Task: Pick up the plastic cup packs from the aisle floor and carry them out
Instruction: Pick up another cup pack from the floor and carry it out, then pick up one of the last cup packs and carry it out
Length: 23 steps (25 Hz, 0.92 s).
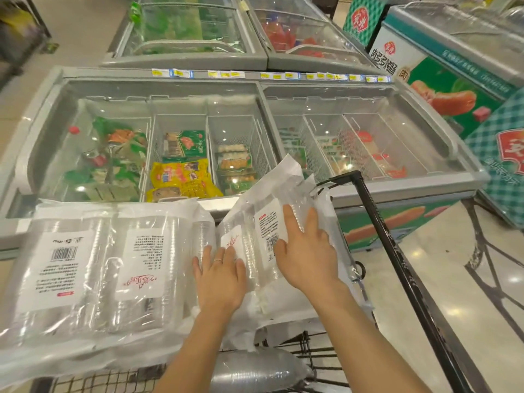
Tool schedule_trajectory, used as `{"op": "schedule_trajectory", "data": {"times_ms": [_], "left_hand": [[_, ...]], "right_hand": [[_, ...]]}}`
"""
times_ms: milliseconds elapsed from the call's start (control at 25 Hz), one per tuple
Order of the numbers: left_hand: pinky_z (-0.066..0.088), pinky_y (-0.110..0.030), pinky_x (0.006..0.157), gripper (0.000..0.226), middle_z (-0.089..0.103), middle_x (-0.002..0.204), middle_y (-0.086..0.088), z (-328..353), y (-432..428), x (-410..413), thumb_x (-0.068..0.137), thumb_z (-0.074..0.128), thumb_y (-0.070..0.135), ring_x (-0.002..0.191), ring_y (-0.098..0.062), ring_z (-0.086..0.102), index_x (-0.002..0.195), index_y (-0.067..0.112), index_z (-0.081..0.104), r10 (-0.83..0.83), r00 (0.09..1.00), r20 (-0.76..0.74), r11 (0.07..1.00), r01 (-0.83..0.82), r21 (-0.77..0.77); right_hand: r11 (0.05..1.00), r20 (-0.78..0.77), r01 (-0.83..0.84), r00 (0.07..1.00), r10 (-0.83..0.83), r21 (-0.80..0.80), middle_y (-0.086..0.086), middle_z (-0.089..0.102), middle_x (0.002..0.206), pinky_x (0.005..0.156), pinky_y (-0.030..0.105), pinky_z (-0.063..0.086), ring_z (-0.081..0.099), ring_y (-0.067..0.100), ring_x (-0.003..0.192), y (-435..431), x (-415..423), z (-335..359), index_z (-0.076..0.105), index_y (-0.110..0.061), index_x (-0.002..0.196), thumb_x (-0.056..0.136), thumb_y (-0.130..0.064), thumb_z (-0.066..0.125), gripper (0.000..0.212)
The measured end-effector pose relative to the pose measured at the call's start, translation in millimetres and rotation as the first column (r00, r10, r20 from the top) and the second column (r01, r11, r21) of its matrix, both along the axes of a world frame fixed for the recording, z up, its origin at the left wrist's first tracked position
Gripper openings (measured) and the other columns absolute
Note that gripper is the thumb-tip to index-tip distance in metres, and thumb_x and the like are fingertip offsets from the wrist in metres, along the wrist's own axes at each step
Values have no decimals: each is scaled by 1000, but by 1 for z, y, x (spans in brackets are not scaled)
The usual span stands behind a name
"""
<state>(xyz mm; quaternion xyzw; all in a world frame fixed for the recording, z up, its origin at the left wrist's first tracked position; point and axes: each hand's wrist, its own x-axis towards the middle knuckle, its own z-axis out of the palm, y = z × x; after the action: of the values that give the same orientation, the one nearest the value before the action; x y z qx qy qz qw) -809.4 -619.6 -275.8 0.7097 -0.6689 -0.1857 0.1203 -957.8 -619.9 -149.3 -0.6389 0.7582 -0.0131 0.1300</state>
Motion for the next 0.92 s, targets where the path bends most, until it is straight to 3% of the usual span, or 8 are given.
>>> {"op": "schedule_trajectory", "data": {"times_ms": [80, 200, 360, 440, 680, 800, 920], "left_hand": [[7, -54, 119, 79, 52, 141, 0, 3, 0, 3, 87, -1, 48, 148, -30, 15, 139, 17, 49, -15, 1000, 12, 1000, 14, 4], [7, -52, 119, 59, 52, 142, 2, 11, 2, 5, 96, 17, 45, 148, -29, 14, 144, 23, 43, -43, 999, -6, 998, 43, 53], [20, -50, 115, 72, 48, 148, 3, 40, -2, 18, 85, 21, 60, 143, -32, 29, 149, 31, 37, -45, 992, -118, 996, 36, -77], [23, -51, 113, 75, 48, 148, 3, 66, -2, 29, 83, 20, 64, 141, -32, 32, 147, 31, 40, -43, 998, -50, 986, 35, -161], [7, -51, 118, 71, 31, 158, 4, 159, 14, 96, 85, 25, 68, 148, -25, 16, 149, 39, 33, 105, 985, 140, 968, -69, -243], [15, -53, 118, 66, 25, 161, 0, 200, 33, 139, 91, 40, 65, 149, -26, 16, 151, 38, 30, 173, 972, 158, 955, -126, -269], [22, -52, 116, 71, 25, 161, -1, 233, 61, 185, 86, 35, 68, 147, -26, 18, 150, 38, 30, 242, 951, 192, 930, -171, -326]], "right_hand": [[1000, 24, 9, 1000, -10, 13, 18, -8, 161, 103, 50, 37, 25, 43, 137, 3, 4, -3, -5, -35, 154, 99, -43, 37, 69], [999, 68, 5, 998, -7, 37, 17, -8, 161, 106, 51, 35, 23, 43, 139, 2, 1, 0, -4, -37, 154, 98, -44, 40, 71], [999, 48, -31, 998, 32, -13, 10, -8, 163, 113, 53, 26, 17, 39, 145, 1, -3, 17, 0, -40, 154, 96, -50, 41, 71], [996, 54, -59, 997, 63, -70, 7, -6, 164, 115, 52, 20, 11, 35, 148, 3, 3, 31, 3, -40, 154, 97, -53, 40, 70], [952, 108, -173, 973, 205, -251, 1, 5, 164, 117, 50, 14, 7, 29, 149, 6, 45, 80, 12, -40, 153, 94, -61, 39, 68], [901, 105, -248, 947, 302, -356, 1, 10, 163, 117, 49, 16, 10, 29, 148, 14, 80, 110, 15, -39, 153, 92, -63, 41, 70], [852, 111, -302, 918, 381, -429, -2, 8, 164, 119, 48, 12, 7, 28, 149, 25, 122, 142, 13, -40, 153, 92, -65, 40, 72]]}}
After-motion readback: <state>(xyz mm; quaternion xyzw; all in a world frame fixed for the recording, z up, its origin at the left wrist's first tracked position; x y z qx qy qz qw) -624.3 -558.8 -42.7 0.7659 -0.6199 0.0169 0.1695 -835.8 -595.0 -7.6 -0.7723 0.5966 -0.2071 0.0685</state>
